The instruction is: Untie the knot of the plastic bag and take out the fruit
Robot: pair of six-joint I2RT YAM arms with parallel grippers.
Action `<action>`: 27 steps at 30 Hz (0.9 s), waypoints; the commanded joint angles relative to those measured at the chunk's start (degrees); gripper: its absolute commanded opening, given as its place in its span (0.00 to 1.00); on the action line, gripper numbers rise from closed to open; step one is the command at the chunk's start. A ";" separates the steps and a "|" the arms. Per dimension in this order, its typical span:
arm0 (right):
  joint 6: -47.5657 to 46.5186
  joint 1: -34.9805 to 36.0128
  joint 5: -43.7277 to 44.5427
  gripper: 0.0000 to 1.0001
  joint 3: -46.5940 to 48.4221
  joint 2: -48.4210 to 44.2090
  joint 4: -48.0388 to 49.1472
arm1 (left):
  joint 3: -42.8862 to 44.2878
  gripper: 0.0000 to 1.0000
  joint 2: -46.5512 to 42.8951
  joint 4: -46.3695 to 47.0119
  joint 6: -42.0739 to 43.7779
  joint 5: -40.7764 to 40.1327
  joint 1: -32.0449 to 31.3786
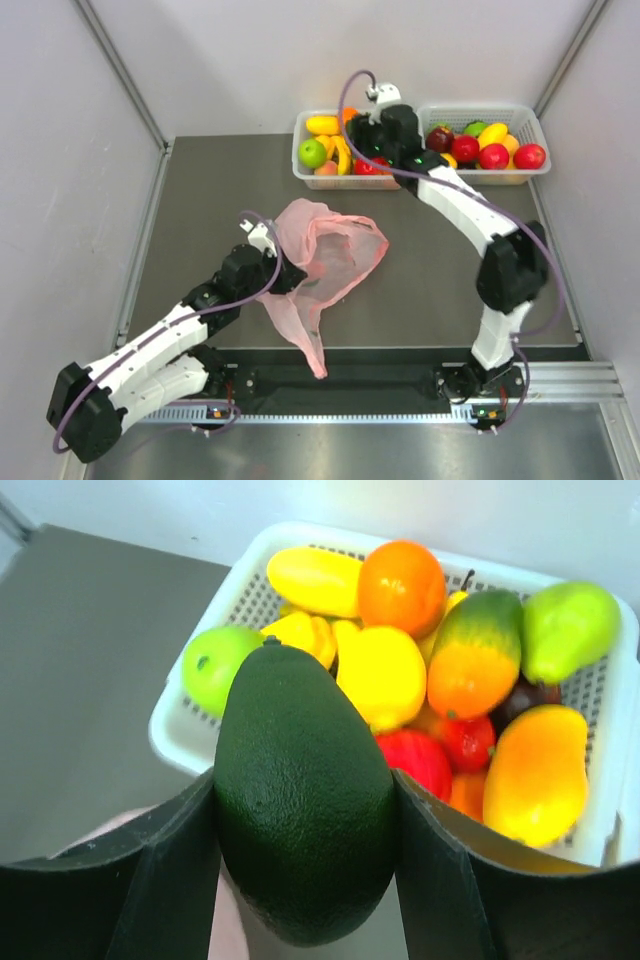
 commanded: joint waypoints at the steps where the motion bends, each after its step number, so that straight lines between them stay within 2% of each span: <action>1: 0.37 -0.43 0.75 0.00 18.61 12.38 -4.54 | -1.74 0.00 -0.60 3.89 -0.98 1.98 -0.19; 4: 1.34 -0.70 0.49 0.00 32.42 23.73 -9.56 | -2.97 0.00 -2.01 3.89 -1.51 2.43 -0.28; 7: 3.10 -0.96 0.76 0.01 41.68 32.03 -12.03 | -4.11 0.00 -3.85 3.80 -1.95 2.34 -0.19; 11: 6.00 -1.40 0.15 0.19 43.47 36.17 -9.66 | -4.64 0.00 -5.79 2.57 -1.87 1.90 -0.28; 13: 6.62 -1.57 -2.74 0.24 44.43 37.66 -9.22 | -4.82 0.00 -6.84 2.13 -1.69 1.64 -0.19; 15: 7.06 -1.66 -4.16 0.37 46.10 39.15 -9.57 | -4.91 0.00 -7.72 1.43 -1.60 1.37 -0.28; 16: 7.06 -1.66 -4.16 0.53 46.63 39.34 -9.83 | -4.91 0.00 -7.90 1.34 -1.43 1.20 -0.19; 18: 7.15 -1.75 -4.86 0.71 47.16 39.78 -9.66 | -5.08 0.00 -8.25 1.34 -1.34 0.93 -0.19; 19: 7.15 -1.75 -5.56 0.99 47.17 39.69 -9.57 | -5.08 0.00 -8.16 1.25 -1.34 0.93 -0.28; 23: 6.44 -1.84 -6.45 1.00 46.82 38.03 -9.39 | -5.08 0.00 -7.72 1.78 -1.69 1.19 -0.28; 27: 5.92 -1.84 -6.71 1.00 42.00 31.11 -7.12 | -4.73 0.00 -7.64 2.22 -1.60 1.28 -0.19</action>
